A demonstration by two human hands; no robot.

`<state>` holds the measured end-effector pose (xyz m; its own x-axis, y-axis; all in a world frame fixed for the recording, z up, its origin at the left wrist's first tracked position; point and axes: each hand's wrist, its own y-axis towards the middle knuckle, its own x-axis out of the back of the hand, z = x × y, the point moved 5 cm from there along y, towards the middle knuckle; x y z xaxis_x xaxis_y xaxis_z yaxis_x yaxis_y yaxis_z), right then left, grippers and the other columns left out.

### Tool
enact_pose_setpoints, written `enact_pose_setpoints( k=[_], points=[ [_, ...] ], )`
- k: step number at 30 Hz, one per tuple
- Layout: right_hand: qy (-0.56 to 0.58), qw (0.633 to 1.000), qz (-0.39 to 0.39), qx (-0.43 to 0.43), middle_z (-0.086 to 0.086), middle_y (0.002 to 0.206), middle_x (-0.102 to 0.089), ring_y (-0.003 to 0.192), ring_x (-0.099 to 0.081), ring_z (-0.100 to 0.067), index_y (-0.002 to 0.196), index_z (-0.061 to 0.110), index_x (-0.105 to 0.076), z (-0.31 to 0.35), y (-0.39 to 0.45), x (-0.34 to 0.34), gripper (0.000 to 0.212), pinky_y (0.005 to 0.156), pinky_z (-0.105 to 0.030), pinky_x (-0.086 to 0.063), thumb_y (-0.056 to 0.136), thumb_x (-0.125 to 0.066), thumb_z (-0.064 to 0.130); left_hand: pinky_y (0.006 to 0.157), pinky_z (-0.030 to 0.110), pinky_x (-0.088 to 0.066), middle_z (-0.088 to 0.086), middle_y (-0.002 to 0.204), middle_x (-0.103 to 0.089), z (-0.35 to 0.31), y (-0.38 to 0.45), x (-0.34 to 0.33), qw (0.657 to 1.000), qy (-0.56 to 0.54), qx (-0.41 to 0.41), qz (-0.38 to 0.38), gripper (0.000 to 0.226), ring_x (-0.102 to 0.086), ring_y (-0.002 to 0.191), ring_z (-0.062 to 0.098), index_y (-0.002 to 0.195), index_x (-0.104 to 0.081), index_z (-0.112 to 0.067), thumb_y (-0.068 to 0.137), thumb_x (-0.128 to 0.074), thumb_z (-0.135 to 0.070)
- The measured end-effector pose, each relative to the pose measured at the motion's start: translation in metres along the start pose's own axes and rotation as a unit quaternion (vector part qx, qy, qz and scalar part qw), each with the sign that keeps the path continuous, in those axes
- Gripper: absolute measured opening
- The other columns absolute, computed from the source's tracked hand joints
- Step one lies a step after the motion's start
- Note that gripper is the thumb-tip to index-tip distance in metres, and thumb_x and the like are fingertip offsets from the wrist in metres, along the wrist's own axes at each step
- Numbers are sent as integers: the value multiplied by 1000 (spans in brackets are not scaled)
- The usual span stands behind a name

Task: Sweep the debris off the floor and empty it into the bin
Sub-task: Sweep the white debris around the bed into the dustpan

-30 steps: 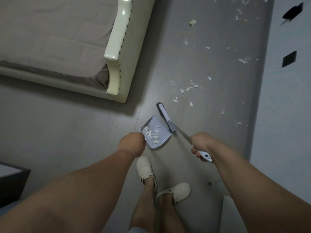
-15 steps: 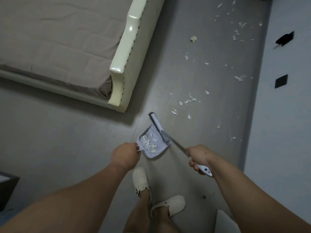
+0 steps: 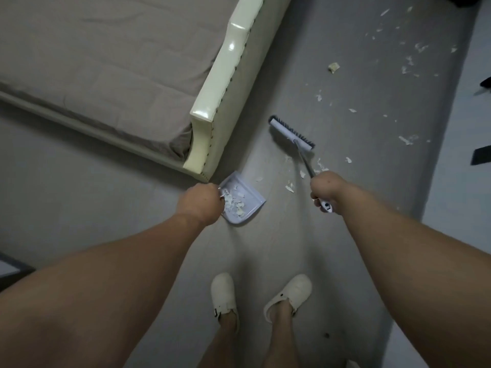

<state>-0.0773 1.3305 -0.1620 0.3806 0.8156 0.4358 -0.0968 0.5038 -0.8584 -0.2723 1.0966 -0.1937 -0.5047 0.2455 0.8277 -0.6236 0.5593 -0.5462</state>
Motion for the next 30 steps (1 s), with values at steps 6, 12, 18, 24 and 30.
enact_pose_setpoints(
  k=[6,12,18,24,30],
  points=[
    [-75,994,37,-68,-13,56,-44,44,-32,-17,102,2,-55,-19,37,-23,32,48,-22,-33,88,-26,2,71,30,-40,13,102,-72,-24,20,-4,1000,18,20,-7,23,-68,96,34,100,-70,-13,93,-54,-29],
    [-80,991,92,-46,-13,56,-43,42,-36,-19,79,7,-48,-34,3,-18,18,49,-22,-30,91,-35,4,69,30,-41,12,100,-73,-35,25,11,999,23,18,19,20,-69,94,33,97,-70,-16,93,-53,-25],
    [12,995,97,-37,-9,55,-38,33,-27,-14,116,34,-56,-48,-30,24,32,48,-18,-24,98,-34,20,70,31,-45,11,99,-73,-44,20,7,998,59,4,38,16,-69,93,31,95,-68,-17,91,-53,-20],
    [-96,990,101,-22,-9,63,-46,48,-42,-21,73,13,-47,-41,-2,-13,24,46,-24,-36,96,-39,10,71,31,-44,11,102,-73,-58,22,-11,997,69,-3,30,21,-69,98,31,103,-69,-16,90,-53,-20],
    [82,977,148,-127,-7,48,-39,36,-26,-14,99,20,-49,-86,-35,-18,12,46,-15,-22,93,-39,19,71,34,-48,13,97,-73,-47,12,-10,998,48,-7,33,21,-69,93,35,95,-70,-14,92,-54,-27]
  ],
)
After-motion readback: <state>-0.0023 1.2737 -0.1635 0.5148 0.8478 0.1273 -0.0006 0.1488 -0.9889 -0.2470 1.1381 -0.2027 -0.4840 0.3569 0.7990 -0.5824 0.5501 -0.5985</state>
